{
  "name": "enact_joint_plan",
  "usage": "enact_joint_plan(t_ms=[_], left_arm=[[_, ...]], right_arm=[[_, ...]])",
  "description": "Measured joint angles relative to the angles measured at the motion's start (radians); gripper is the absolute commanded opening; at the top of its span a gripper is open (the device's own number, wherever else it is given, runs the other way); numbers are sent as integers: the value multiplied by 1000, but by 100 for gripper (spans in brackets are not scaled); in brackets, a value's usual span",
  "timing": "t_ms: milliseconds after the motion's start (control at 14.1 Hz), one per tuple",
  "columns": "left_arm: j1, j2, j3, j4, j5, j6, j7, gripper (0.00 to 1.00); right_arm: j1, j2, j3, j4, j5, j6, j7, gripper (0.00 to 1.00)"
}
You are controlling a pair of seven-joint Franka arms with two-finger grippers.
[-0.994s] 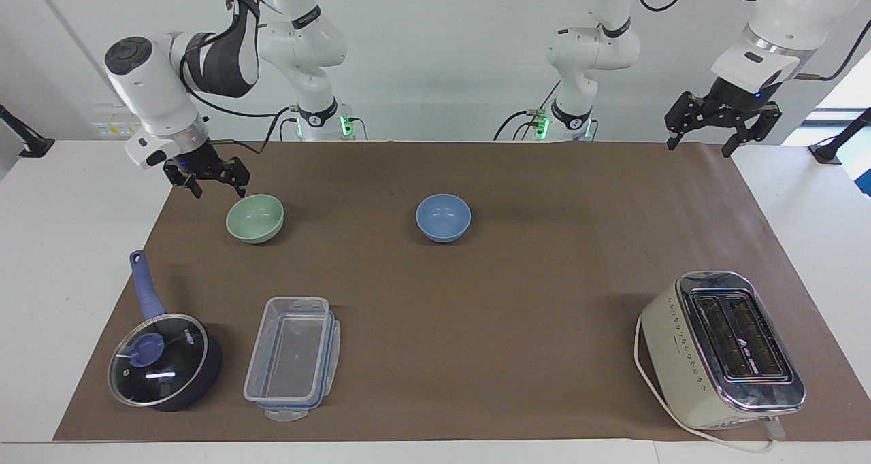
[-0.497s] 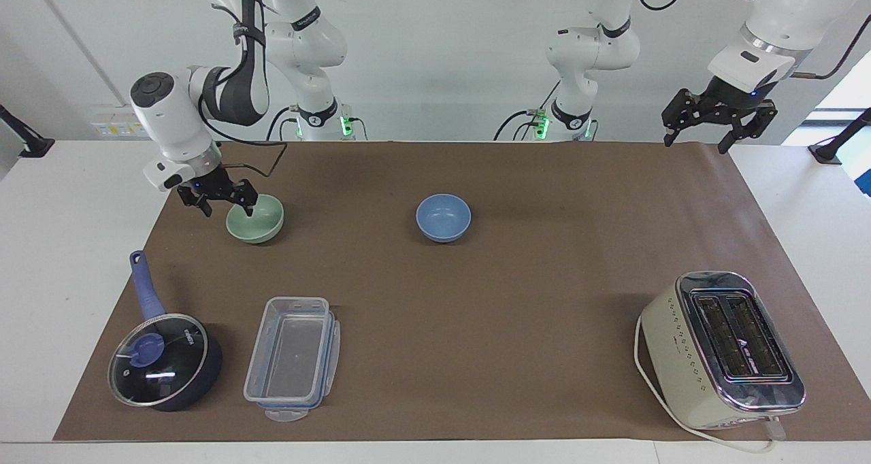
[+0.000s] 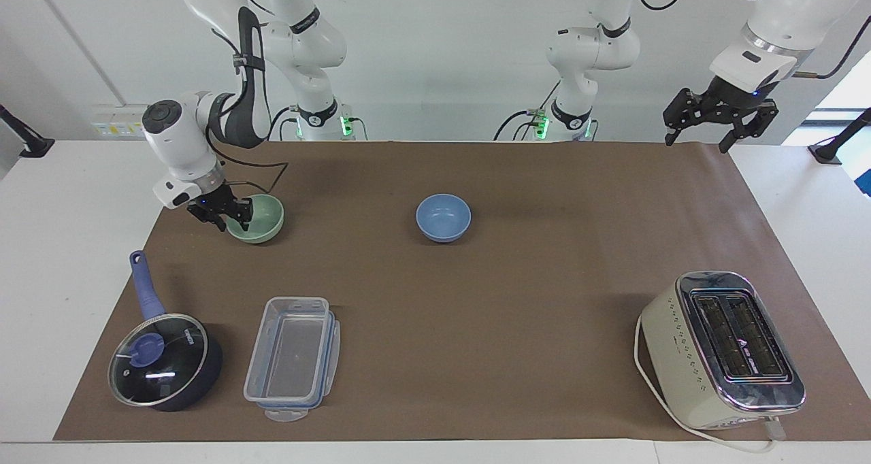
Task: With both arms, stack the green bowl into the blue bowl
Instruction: 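Grasp the green bowl rim with the right gripper and lift it, then carry the green bowl with the right gripper over the blue bowl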
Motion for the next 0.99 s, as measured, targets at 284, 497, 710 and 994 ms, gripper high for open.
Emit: enact_joint_plan(t_ms=[284,497,710,994], left_arm=[[0,0,0,0,0,0,0,100],[0,0,0,0,0,0,0,100],[0,0,0,0,0,0,0,100],[1,0,0,0,0,-1,0,100]], right_arm=[[0,-3,1,20,16,-22,-41,0],[0,-28,2,105,29,-146,-83,0],[15,-80,20,207,101,-277,-127,0],[159,-126,45,246,155,-327,-28,0]])
